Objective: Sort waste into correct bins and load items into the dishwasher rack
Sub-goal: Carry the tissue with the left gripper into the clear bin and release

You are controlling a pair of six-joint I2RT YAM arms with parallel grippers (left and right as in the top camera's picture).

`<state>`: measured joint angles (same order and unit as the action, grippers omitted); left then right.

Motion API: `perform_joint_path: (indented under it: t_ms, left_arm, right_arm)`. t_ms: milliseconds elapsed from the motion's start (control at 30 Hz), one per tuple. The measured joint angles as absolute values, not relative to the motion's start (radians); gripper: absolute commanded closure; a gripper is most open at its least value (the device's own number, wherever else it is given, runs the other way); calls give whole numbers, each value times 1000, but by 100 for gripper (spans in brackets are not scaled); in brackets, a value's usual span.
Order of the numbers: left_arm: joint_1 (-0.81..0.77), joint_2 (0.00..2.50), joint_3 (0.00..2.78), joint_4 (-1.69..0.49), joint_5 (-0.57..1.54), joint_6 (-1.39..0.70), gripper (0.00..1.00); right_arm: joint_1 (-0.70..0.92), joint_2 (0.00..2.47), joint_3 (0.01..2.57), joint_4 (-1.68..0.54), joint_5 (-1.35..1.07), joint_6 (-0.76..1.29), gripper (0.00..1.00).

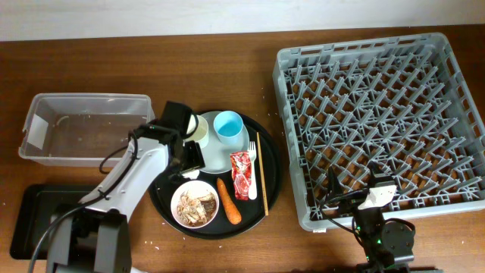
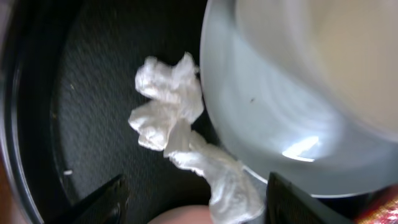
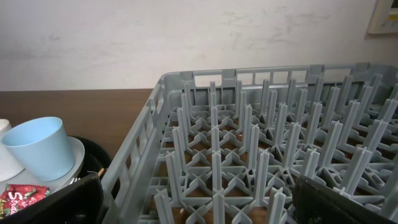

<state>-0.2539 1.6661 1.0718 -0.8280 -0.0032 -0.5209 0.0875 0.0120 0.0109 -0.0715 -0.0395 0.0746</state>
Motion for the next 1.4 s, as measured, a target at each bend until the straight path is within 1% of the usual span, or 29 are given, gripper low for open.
perform_joint_path:
  t_ms: [167, 233, 267, 467, 500, 533, 567, 700, 767, 800, 833, 1100, 1233, 1333, 1400]
  left_arm:
    - [-254, 1666, 1026, -775, 1, -521, 32]
    - [-254, 1666, 1023, -770, 1, -521, 41]
    - [-254, 1666, 1023, -762, 3, -522, 44]
    - [-254, 1666, 1023, -749, 4, -521, 45]
    - [-254, 1666, 1023, -746, 4, -521, 53]
    - [-254, 1666, 1023, -743, 4, -521, 58]
    - [-254, 1666, 1023, -743, 4, -518, 58]
    - [-254, 1666, 1023, -739, 4, -521, 66]
    - [-254, 1666, 1023, -736, 4, -521, 81]
    - [-254, 1666, 1023, -736, 4, -521, 92]
    - [-254, 1666, 1023, -736, 4, -520, 99]
    - [-254, 1641, 1023, -761, 3, -521, 99]
    - [-254, 1482, 1079, -825, -11, -478, 100]
    - [-254, 1370, 1172, -885, -67, -464, 99]
    - [-254, 1313, 1234, -902, -144, -460, 99]
  right_arm:
    - [88, 12, 11, -72, -39, 75, 1]
    - [88, 12, 11, -72, -39, 75, 1]
    - [88, 12, 11, -72, -39, 75, 1]
    - [88, 12, 11, -72, -39, 75, 1]
    - [88, 12, 11, -72, -39, 75, 1]
    - [88, 12, 11, -72, -39, 75, 1]
    - [88, 12, 11, -72, -39, 75, 1]
    - [88, 12, 11, -72, -39, 75, 1]
    - [88, 12, 11, -72, -39, 75, 1]
    - [88, 12, 11, -72, -39, 75, 1]
    - [88, 12, 11, -72, -39, 75, 1]
    - [88, 12, 11, -72, -39, 74, 1]
    - [88, 12, 11, -72, -39, 75, 1]
    - [88, 12, 11, -72, -39, 75, 1]
    - [88, 12, 11, -72, -39, 75, 1]
